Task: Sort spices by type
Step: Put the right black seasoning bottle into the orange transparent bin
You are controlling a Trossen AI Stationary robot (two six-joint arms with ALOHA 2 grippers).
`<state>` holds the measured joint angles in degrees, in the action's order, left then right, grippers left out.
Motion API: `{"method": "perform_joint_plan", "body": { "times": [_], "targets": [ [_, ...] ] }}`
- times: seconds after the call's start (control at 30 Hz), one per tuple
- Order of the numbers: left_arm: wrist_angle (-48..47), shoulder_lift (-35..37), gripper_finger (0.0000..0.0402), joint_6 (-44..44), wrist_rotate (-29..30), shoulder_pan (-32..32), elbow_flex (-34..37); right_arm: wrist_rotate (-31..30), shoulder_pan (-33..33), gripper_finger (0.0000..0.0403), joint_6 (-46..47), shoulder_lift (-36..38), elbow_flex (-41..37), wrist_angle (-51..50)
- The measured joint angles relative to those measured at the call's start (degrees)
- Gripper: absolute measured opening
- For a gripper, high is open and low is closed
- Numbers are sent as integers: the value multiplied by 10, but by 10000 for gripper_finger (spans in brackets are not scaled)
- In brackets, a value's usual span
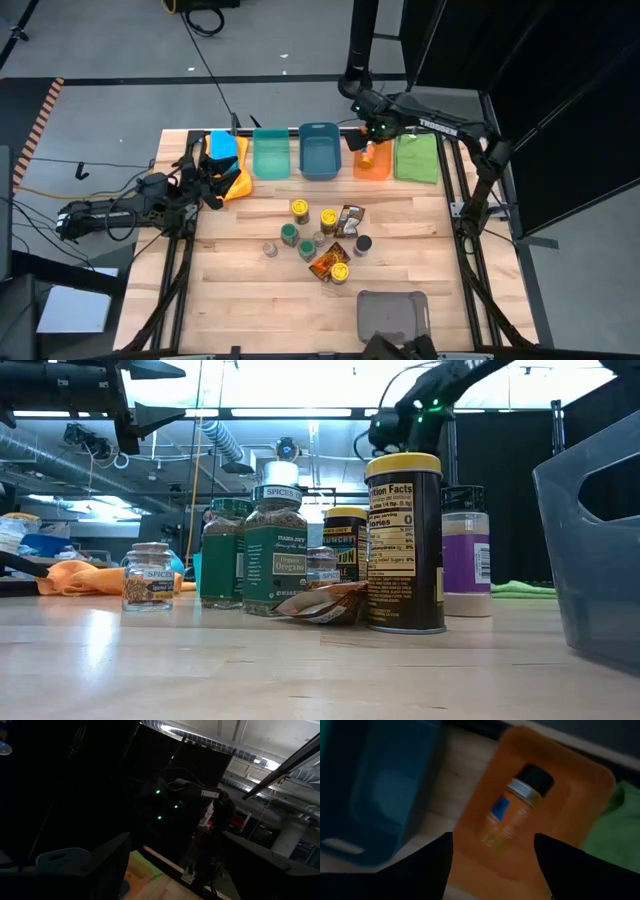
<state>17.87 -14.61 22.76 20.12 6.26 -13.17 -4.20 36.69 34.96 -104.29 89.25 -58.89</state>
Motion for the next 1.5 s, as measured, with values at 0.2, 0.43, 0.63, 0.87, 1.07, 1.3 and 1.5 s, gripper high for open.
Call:
{"method": "perform_joint_plan", "body": {
  "times": [0.2,0.43,0.63,0.87,1.07,1.3,1.5],
  "targets": [
    [0,0,310,0,0,0,0,14,5,291,47,-35,0,-15],
    [-5,0,310,0,0,0,0,16,6,291,120,-94,0,-9],
    [-28,0,310,-2,0,0,0,40,13,284,151,-142,0,0],
    [-43,0,310,-2,0,0,0,50,27,266,161,-166,3,-3],
    [-47,0,310,-2,0,0,0,56,44,241,155,-165,4,6],
    [-47,0,310,-16,0,0,0,58,45,200,126,-163,5,4],
    [-53,0,310,-17,3,0,0,43,35,199,101,-158,36,-25]
  ]
}}
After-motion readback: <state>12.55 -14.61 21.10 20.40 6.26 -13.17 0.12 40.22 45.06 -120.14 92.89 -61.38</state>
